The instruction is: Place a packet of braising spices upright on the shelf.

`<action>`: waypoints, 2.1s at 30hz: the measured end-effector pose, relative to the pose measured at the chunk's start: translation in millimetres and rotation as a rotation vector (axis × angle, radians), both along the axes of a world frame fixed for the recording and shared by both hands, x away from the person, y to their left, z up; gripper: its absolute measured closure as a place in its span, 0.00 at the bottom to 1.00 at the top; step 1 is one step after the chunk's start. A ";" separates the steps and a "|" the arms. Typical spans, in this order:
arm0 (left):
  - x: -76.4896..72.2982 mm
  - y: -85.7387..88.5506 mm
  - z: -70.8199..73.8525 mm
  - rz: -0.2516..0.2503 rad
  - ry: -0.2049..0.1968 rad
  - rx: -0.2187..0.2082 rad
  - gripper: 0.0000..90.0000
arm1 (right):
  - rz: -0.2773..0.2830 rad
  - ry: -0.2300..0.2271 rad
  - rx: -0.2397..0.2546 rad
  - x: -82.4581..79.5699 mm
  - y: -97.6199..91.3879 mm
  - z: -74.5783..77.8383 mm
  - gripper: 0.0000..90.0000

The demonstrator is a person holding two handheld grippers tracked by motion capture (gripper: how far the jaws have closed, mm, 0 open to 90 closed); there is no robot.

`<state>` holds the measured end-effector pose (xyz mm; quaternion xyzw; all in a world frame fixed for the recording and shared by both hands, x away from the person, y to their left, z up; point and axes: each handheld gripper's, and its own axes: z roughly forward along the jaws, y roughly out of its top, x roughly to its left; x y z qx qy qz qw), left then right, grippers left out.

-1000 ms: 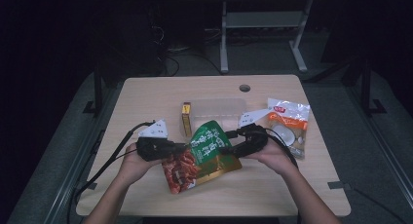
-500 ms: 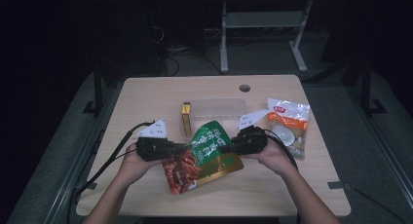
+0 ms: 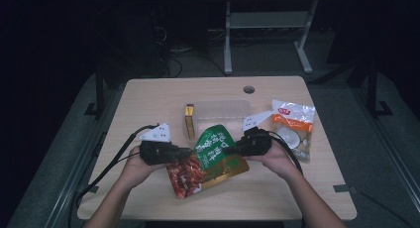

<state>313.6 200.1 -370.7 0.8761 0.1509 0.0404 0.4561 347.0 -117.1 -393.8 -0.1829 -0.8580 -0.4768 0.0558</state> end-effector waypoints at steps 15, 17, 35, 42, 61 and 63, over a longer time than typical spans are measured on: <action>-0.7 -1.1 -1.3 -0.024 -0.009 0.018 0.91 | 0.032 -0.026 0.033 -4.2 -10.9 10.3 1.00; -1.2 1.0 0.7 -0.017 -0.003 0.004 0.85 | 0.041 -0.036 0.043 -5.8 -12.0 13.5 1.00; -16.7 28.9 -8.3 0.088 0.013 0.017 0.31 | 0.018 -0.063 0.065 -9.2 -31.7 25.0 1.00; -24.7 42.8 -30.7 0.165 0.039 0.016 0.24 | 0.010 -0.066 0.074 -9.8 -37.9 32.0 1.00; -20.7 36.1 -49.0 0.125 0.037 0.065 0.24 | -0.072 -0.157 0.085 -14.9 -62.5 74.2 1.00; -20.5 36.0 -49.1 0.131 0.040 0.060 0.24 | -0.083 -0.166 0.084 -15.2 -65.3 79.1 1.00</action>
